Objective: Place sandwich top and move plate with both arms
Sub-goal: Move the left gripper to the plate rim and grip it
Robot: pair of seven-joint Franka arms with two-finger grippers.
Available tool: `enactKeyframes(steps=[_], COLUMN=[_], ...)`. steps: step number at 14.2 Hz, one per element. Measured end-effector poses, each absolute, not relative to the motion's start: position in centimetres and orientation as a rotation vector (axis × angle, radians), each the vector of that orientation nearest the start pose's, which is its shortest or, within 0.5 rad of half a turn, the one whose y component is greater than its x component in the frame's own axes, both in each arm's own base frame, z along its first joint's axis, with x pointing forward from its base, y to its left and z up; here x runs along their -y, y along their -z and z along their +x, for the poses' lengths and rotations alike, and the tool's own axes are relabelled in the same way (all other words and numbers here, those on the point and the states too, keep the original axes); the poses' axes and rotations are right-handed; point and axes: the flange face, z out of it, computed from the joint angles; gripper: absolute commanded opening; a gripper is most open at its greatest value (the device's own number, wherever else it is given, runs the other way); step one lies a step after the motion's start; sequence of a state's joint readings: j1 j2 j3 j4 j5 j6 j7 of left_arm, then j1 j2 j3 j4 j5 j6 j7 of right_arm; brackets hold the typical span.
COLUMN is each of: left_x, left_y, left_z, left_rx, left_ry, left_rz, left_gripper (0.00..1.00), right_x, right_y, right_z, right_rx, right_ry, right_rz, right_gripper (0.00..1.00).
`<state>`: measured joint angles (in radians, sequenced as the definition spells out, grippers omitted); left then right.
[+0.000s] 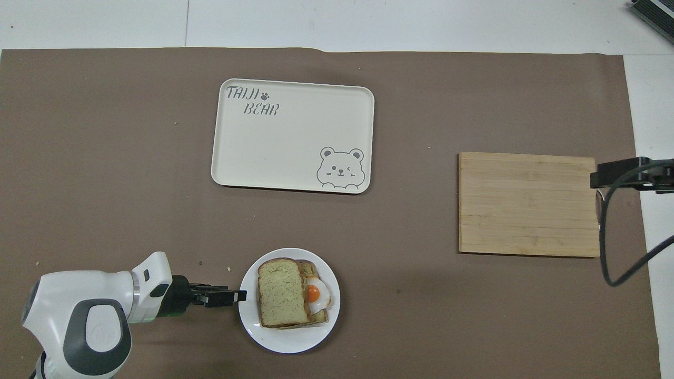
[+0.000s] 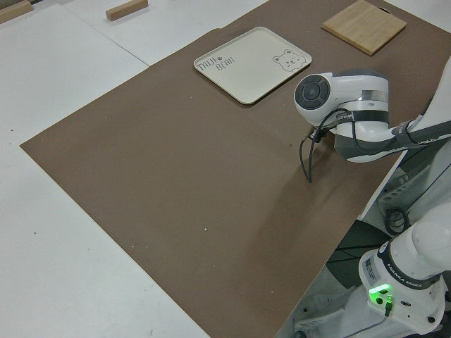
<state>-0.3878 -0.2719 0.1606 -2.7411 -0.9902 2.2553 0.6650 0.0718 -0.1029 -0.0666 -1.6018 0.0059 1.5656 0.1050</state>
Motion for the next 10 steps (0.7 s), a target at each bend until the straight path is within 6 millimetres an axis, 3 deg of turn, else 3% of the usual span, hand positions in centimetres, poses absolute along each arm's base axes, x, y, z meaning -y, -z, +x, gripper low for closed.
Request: enactKeyframes(steps=[5,6,10], left_x=[11.3,11.6,13.2], left_y=[-28.3,-28.2,-28.0], left_z=[35.4,35.4,34.8], left_rx=[0.170,0.169,0.162], left_ry=[0.073,0.072,0.059], left_rz=[2.375,2.372,2.369], left_gripper=[0.63,0.57,0.50], right_x=[-0.1,-0.1,-0.1], right_y=[-66.5,-66.5,-66.5], right_z=[52.2,52.2,52.2], right_rx=[-0.155,-0.155,-0.155], right_ry=[0.102,0.102,0.102], right_rz=[-3.120,-3.120,-3.120], right_gripper=[1.00,1.00,1.00])
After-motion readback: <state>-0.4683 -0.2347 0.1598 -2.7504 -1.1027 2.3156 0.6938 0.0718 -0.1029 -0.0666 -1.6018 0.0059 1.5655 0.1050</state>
